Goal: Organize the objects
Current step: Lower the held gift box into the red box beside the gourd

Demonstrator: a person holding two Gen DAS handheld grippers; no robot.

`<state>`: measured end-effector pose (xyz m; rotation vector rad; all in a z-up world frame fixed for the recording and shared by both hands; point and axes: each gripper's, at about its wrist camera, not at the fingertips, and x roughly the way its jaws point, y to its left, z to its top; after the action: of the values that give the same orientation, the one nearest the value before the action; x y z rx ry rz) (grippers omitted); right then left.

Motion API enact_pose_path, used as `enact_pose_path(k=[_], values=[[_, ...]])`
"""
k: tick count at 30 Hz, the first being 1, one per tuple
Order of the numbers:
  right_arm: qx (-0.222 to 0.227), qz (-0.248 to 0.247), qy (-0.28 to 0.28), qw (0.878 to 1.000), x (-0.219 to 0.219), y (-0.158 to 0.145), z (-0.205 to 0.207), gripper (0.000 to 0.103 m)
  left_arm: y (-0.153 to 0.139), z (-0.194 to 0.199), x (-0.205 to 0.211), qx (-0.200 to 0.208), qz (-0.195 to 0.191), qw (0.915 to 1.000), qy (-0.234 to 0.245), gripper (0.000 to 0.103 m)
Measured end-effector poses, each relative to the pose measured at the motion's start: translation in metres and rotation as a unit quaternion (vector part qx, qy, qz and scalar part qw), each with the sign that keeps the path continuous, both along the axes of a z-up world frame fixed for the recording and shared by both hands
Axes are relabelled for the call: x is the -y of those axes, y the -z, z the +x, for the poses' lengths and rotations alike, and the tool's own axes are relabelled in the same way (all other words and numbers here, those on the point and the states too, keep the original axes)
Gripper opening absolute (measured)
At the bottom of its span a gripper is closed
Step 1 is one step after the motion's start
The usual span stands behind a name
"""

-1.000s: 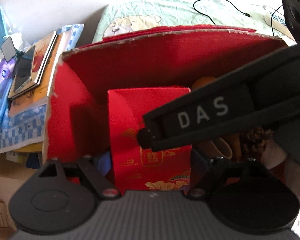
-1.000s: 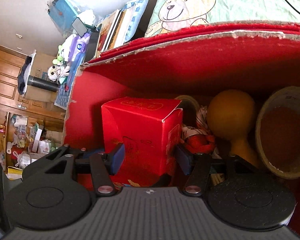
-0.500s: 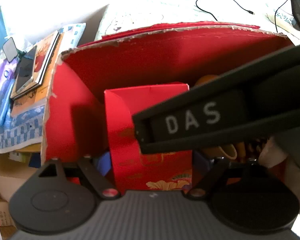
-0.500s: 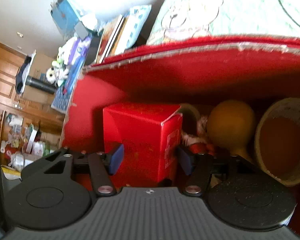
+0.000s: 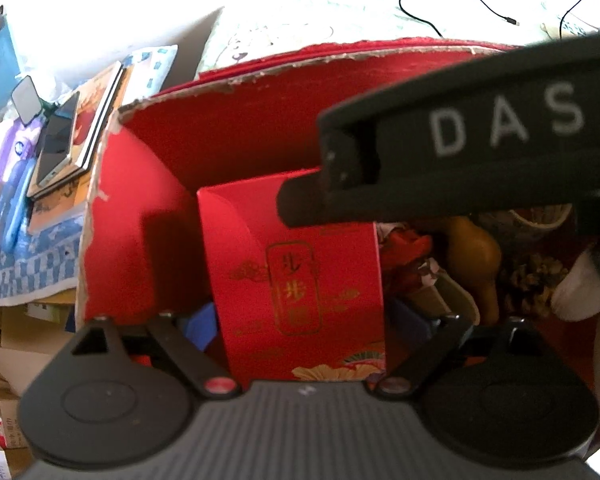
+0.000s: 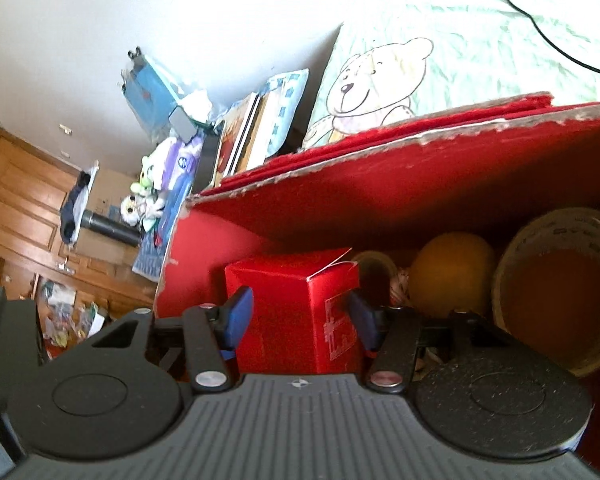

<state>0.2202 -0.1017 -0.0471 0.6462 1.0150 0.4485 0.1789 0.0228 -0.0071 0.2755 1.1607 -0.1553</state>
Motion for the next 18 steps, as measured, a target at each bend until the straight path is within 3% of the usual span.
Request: enact_pose_path(k=[10, 18], values=[[0.017, 0.016, 0.017, 1.0, 0.006, -0.001, -0.003, 0.057, -0.015, -0.005, 0.002, 0.024, 0.018, 0.9995, -0.01, 0.096], [0.004, 0.015, 0.034, 0.999, 0.009, 0.003, -0.002, 0.057, -0.018, -0.004, -0.002, 0.036, 0.03, 0.9988, -0.012, 0.098]])
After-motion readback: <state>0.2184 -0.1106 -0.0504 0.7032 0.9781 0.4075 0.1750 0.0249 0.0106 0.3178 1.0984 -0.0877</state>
